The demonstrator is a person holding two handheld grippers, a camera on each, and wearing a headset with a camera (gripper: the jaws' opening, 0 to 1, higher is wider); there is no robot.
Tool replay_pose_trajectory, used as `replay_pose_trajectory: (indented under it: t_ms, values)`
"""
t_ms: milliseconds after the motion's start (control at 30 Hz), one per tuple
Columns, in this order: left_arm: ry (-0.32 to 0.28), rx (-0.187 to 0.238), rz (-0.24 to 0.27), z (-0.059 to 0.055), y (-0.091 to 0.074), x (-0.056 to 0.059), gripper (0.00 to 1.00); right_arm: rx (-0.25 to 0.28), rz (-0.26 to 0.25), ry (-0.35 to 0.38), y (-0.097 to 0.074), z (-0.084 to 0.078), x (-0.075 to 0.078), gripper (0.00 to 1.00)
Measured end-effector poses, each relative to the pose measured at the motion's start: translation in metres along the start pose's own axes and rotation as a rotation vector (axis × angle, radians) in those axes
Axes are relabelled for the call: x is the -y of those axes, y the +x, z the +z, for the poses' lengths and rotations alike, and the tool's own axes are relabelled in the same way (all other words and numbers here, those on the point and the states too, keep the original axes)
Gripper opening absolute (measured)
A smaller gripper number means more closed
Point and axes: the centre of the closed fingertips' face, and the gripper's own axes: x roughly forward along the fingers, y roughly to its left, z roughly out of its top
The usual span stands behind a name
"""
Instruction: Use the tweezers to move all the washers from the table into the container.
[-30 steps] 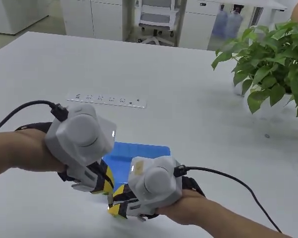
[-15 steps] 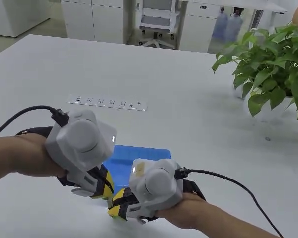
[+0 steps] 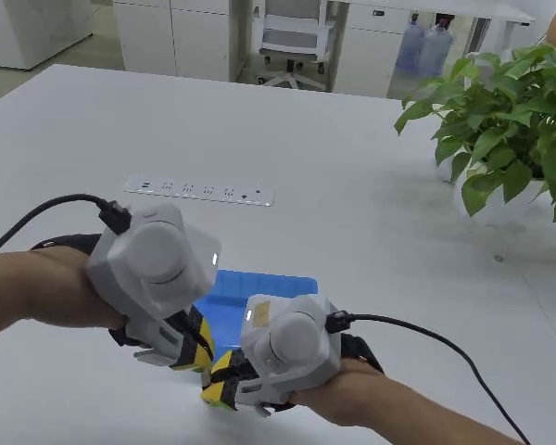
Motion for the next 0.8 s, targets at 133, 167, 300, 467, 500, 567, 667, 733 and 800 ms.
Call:
replay_pose_trajectory:
  t_ms: [133, 167, 300, 467, 500, 567, 667, 733, 800]
  values:
    - [0.003, 0.000, 0.002, 0.003, -0.004, 0.001, 0.06, 0.010, -0.005, 0.000, -0.004, 0.004, -0.001, 0.09]
    - [0.005, 0.000, 0.003, 0.003, -0.005, 0.001, 0.06, 0.011, -0.006, -0.002, -0.004, 0.005, -0.001, 0.09]
    - [0.007, 0.001, 0.006, 0.006, -0.011, 0.003, 0.06, 0.015, -0.007, -0.007, -0.008, 0.010, -0.002, 0.09]
    - [0.009, 0.006, 0.011, 0.009, -0.018, 0.002, 0.06, 0.018, -0.009, -0.019, -0.013, 0.016, -0.001, 0.09]
    - [0.010, 0.006, 0.012, 0.010, -0.020, 0.002, 0.06, 0.019, -0.010, -0.020, -0.014, 0.018, -0.001, 0.09]
    - [0.012, 0.007, 0.012, 0.011, -0.022, 0.002, 0.06, 0.020, -0.008, -0.021, -0.016, 0.020, -0.001, 0.09]
    - [0.012, 0.007, 0.012, 0.014, -0.027, 0.002, 0.06, 0.019, -0.004, -0.024, -0.020, 0.024, -0.001, 0.09]
    - [0.016, 0.008, 0.015, 0.017, -0.030, 0.002, 0.06, 0.018, -0.006, -0.030, -0.023, 0.026, 0.000, 0.09]
    - [0.017, 0.009, 0.017, 0.019, -0.033, 0.002, 0.06, 0.018, -0.005, -0.034, -0.025, 0.029, 0.001, 0.09]
